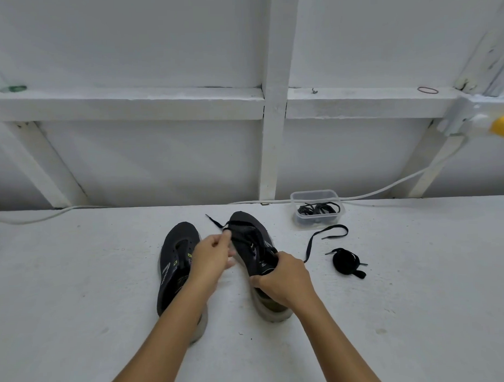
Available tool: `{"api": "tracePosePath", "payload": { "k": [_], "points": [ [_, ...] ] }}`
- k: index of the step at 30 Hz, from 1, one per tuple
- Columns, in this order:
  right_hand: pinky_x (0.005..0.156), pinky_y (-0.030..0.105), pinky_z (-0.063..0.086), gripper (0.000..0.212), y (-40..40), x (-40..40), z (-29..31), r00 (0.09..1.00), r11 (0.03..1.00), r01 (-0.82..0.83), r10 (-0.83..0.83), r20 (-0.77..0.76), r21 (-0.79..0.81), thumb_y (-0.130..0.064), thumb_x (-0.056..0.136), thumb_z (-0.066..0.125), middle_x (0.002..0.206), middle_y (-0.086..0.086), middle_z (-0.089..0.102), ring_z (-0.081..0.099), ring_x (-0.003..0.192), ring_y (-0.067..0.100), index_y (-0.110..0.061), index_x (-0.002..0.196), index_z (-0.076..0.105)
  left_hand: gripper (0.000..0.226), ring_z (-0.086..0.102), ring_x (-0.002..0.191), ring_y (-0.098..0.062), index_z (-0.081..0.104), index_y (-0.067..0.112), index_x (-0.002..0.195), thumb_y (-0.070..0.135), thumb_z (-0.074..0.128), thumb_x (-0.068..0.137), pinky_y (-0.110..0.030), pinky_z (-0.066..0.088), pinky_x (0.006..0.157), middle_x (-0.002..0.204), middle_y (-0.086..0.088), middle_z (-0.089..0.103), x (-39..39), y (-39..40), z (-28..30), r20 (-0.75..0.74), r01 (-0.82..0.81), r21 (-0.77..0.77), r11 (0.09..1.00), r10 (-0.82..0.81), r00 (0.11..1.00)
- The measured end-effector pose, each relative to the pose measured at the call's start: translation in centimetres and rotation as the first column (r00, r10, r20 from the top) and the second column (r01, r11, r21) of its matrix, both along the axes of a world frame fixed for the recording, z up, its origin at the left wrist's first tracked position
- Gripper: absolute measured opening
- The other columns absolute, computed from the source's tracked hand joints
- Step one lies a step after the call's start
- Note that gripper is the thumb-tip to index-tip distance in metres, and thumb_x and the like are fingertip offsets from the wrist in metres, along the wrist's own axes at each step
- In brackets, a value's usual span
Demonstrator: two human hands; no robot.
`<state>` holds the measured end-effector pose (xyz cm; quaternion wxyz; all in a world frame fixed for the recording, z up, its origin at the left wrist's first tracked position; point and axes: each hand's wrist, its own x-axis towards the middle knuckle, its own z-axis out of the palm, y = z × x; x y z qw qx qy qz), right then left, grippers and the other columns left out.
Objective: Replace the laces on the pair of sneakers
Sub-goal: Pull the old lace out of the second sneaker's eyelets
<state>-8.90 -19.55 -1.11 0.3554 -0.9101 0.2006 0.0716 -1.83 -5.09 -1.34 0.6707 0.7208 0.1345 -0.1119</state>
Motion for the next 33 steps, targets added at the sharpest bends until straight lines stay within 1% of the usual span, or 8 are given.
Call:
{"api": "tracePosePath", "payload": {
  "k": [5, 8, 12, 18, 21, 25, 29, 33],
  "points": [
    [0.060, 0.022, 0.041, 0.036, 0.0, 0.0, -0.2, 1.000, 1.000, -0.008, 0.008, 0.023, -0.016, -0.048, 0.071, 0.075, 0.086, -0.013, 0.060, 0.058, 0.081, 0.014, -0.030, 0.094, 0.053, 0.020, 0.071, 0.097, -0.016, 0.075, 0.022, 0.104, 0.037, 0.072, 0.090, -0.035, 0.058, 0.084, 0.099, 0.003, 0.076, -1.6, -0.8, -0.8, -0.044, 0.332, 0.098, 0.938, -0.329, 0.943],
    [0.072, 0.027, 0.045, 0.053, -0.1, 0.0, -0.3, 1.000, 1.000, 0.022, -0.022, 0.002, -0.008, -0.050, 0.069, 0.076, 0.104, -0.004, 0.066, 0.063, 0.096, 0.020, -0.022, 0.111, 0.059, 0.014, 0.070, 0.089, -0.021, 0.072, 0.016, 0.090, 0.029, 0.066, 0.094, -0.041, 0.055, 0.084, 0.084, -0.002, 0.073, -1.1, -1.3, -0.2, 0.121, 0.058, 0.146, 0.988, -0.076, 0.990],
    [0.069, 0.026, 0.045, 0.053, 0.0, 0.0, -0.3, 0.999, 0.999, 0.040, -0.040, 0.009, 0.014, -0.050, 0.069, 0.076, 0.099, -0.006, 0.062, 0.060, 0.088, 0.018, -0.023, 0.110, 0.058, 0.020, 0.065, 0.077, -0.009, 0.063, 0.017, 0.096, 0.034, 0.055, 0.101, -0.033, 0.054, 0.070, 0.089, 0.000, 0.069, -0.4, -1.0, 0.5, 0.123, -0.324, -0.070, 0.944, 0.330, 0.936],
    [0.065, 0.026, 0.041, 0.040, 0.1, -0.1, -0.4, 0.999, 0.999, 0.029, -0.028, 0.042, -0.017, -0.050, 0.071, 0.074, 0.088, -0.011, 0.061, 0.057, 0.082, 0.016, -0.028, 0.097, 0.054, 0.025, 0.067, 0.086, -0.020, 0.073, 0.017, 0.083, 0.040, 0.068, 0.092, -0.039, 0.056, 0.082, 0.093, -0.009, 0.073, -2.3, -1.3, -1.2, -0.033, 0.258, 0.090, 0.962, -0.256, 0.966],
    [0.059, 0.022, 0.038, 0.045, 0.0, -0.2, -0.3, 0.999, 0.999, 0.040, -0.040, 0.035, 0.003, -0.051, 0.070, 0.075, 0.092, -0.009, 0.063, 0.058, 0.082, 0.015, -0.027, 0.103, 0.057, 0.022, 0.063, 0.075, -0.022, 0.070, 0.018, 0.076, 0.031, 0.067, 0.093, -0.037, 0.053, 0.074, 0.075, 0.000, 0.071, -2.2, -1.7, -1.3, 0.140, 0.029, 0.146, 0.989, -0.050, 0.989],
    [0.062, 0.023, 0.042, 0.049, -0.1, -0.3, -0.5, 0.999, 0.999, 0.047, -0.048, 0.025, 0.019, -0.052, 0.069, 0.076, 0.097, -0.008, 0.065, 0.062, 0.086, 0.017, -0.025, 0.107, 0.058, 0.020, 0.062, 0.068, -0.007, 0.059, 0.023, 0.082, 0.031, 0.057, 0.100, -0.035, 0.053, 0.070, 0.075, 0.007, 0.067, -0.8, -1.6, 0.3, 0.173, -0.396, -0.095, 0.913, 0.407, 0.897],
    [0.067, 0.025, 0.042, 0.049, 0.1, -0.2, -0.6, 0.998, 0.999, 0.054, -0.053, 0.042, -0.001, -0.050, 0.071, 0.075, 0.100, -0.006, 0.066, 0.061, 0.087, 0.018, -0.024, 0.109, 0.058, 0.030, 0.060, 0.072, -0.009, 0.068, 0.015, 0.089, 0.041, 0.058, 0.099, -0.030, 0.052, 0.071, 0.081, 0.006, 0.067, -1.3, -1.3, 0.7, 0.009, -0.038, -0.037, 0.999, 0.038, 0.999],
    [0.056, 0.019, 0.035, 0.039, 0.2, -0.1, -0.5, 0.997, 0.999, 0.050, -0.050, 0.060, -0.006, -0.050, 0.072, 0.073, 0.087, -0.011, 0.062, 0.056, 0.079, 0.015, -0.027, 0.099, 0.055, 0.020, 0.067, 0.091, -0.011, 0.075, 0.022, 0.102, 0.037, 0.072, 0.090, -0.030, 0.054, 0.079, 0.099, 0.007, 0.074, -2.6, -1.4, -0.2, -0.014, 0.277, 0.152, 0.949, -0.278, 0.960]
  ]
}}
